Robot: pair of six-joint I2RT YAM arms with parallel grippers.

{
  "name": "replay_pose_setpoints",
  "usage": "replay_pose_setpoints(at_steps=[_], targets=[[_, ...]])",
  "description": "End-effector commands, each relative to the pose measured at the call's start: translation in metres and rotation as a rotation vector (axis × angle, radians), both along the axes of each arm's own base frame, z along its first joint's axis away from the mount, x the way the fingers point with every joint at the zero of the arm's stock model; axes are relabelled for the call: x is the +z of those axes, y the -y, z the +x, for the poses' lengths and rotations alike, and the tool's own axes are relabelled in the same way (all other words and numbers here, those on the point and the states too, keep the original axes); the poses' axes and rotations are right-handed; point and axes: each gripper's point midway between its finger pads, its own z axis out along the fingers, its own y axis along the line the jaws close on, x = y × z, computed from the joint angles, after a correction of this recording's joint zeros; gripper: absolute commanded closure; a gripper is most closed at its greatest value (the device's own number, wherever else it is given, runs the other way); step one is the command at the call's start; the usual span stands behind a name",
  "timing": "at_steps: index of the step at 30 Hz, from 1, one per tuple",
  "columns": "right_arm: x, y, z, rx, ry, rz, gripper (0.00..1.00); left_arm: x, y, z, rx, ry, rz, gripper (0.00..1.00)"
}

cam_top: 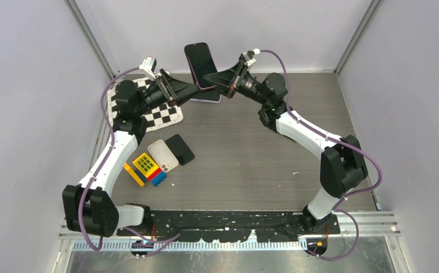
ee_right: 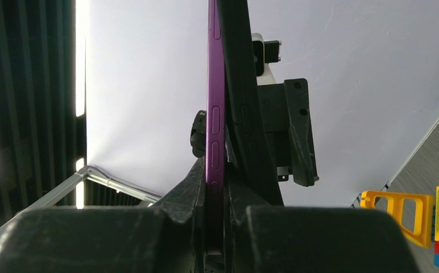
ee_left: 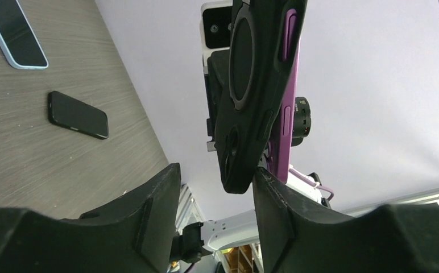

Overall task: Take the phone out of the phone case
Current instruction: Remove the phone case from the phone.

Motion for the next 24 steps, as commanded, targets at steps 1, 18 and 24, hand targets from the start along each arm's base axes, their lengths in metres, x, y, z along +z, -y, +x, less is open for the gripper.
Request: replay_pose_setpoints(at_steps=[1, 18, 24], targets=[[0.061, 0.007, -0.034, 0.051, 0.183, 0.116, 0.99, 0.021, -0.003, 0.008, 0.041, 0.058, -0.016, 0.52], [0.059, -0.005, -0.041, 0.058, 0.224, 0.075, 0.99, -0.033, -0.039, 0.035, 0.298, 0.039, 0.414, 1.0], [0.059, -0.001, -0.052, 0.08, 0.279, 0.084, 0.99, -0.051, -0.064, 0.043, 0.407, 0.007, 0.562, 1.0]])
